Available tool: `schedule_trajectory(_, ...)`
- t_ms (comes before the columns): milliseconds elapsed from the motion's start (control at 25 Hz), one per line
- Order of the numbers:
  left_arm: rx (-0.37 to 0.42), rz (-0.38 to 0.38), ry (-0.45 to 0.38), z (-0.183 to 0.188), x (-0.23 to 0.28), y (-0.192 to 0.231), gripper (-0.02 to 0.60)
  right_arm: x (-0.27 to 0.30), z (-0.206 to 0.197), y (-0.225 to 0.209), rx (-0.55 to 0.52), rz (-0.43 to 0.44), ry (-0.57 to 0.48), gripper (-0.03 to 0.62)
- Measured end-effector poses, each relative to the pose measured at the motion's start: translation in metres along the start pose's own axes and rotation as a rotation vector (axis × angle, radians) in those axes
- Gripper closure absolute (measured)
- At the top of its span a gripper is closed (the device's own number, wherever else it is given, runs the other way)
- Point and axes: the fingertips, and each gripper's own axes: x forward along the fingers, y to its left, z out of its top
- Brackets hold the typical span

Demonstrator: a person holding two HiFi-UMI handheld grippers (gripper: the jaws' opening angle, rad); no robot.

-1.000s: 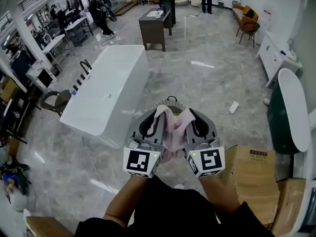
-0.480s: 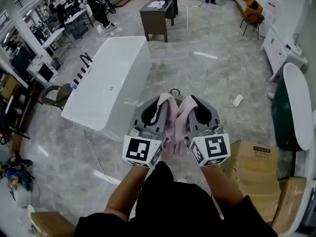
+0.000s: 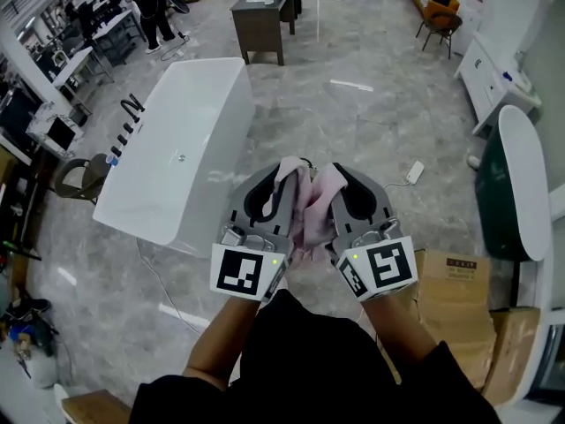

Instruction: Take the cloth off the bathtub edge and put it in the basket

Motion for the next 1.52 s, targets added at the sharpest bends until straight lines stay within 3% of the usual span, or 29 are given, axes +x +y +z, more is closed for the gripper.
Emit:
schedule_trajectory(520,-0.075,-0.077,-0.022,-0.028,0.075,0.09,0.549,0.116,-0.016,-0.039,-0.039,-0.115,0.057,0.56)
schedule_trajectory(880,-0.158,-0.098,0.007,-0.069,0.094,0.169,0.549,0.195,-0.05,-0.027,-0.108,-0.151,0.13,0.56)
schedule_trajectory(1120,-0.184,-0.141,0.026,-0.088,0.117,0.183,0.549,0.223,-0.062,-0.045,-0.127,-0.177,0.163,0.56)
schedule_trajectory(1520,-0.179,-0.12,0.043,-0.103,0.165,0.19,0.549,0.252,-0.069,-0.083,-0.097,-0.142,0.152,0.56)
